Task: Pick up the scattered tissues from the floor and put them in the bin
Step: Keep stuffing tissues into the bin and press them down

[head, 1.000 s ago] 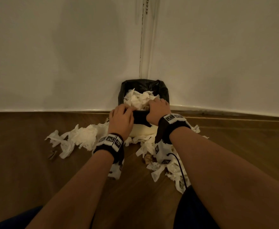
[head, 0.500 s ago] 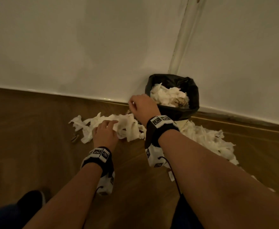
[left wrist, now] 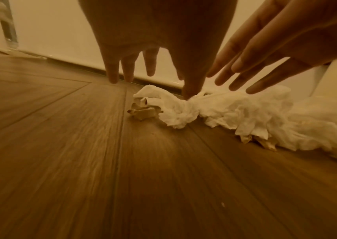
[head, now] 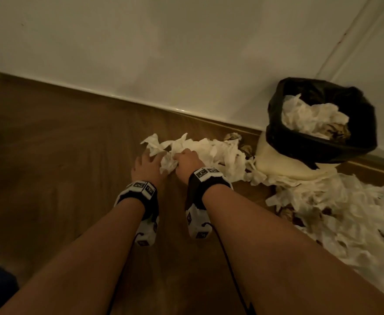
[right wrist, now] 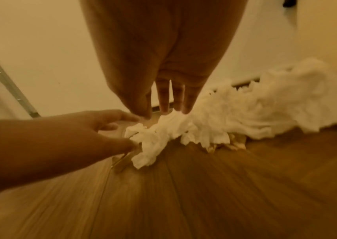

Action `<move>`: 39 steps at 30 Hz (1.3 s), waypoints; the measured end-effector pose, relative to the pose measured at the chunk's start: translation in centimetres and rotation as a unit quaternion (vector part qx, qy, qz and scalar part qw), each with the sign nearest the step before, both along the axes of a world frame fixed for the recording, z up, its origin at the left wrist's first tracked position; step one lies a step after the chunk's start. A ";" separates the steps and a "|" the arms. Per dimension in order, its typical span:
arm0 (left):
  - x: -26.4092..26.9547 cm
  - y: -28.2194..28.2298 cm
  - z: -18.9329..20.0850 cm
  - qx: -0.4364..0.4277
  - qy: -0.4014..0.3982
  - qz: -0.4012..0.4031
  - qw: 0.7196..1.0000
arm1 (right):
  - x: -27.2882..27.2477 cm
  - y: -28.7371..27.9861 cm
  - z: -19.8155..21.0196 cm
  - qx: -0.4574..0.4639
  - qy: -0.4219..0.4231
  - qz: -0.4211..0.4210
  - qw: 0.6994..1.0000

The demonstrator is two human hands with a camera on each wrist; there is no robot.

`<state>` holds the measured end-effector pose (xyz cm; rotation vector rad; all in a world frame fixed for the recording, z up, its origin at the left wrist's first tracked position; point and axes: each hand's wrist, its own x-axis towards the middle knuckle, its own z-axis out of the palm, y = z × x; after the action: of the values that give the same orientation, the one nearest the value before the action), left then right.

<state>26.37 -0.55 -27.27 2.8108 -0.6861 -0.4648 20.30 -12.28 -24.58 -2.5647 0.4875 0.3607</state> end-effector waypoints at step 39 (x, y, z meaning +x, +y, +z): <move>-8.4 -1.8 0.0 -0.130 0.232 0.209 0.941 | -9.6 -8.8 8.4 0.330 -0.078 -0.378 0.862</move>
<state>17.93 -2.30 -27.28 2.3656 -0.0410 -0.8389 10.69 -21.06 -16.22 -1.5635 1.0409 0.0117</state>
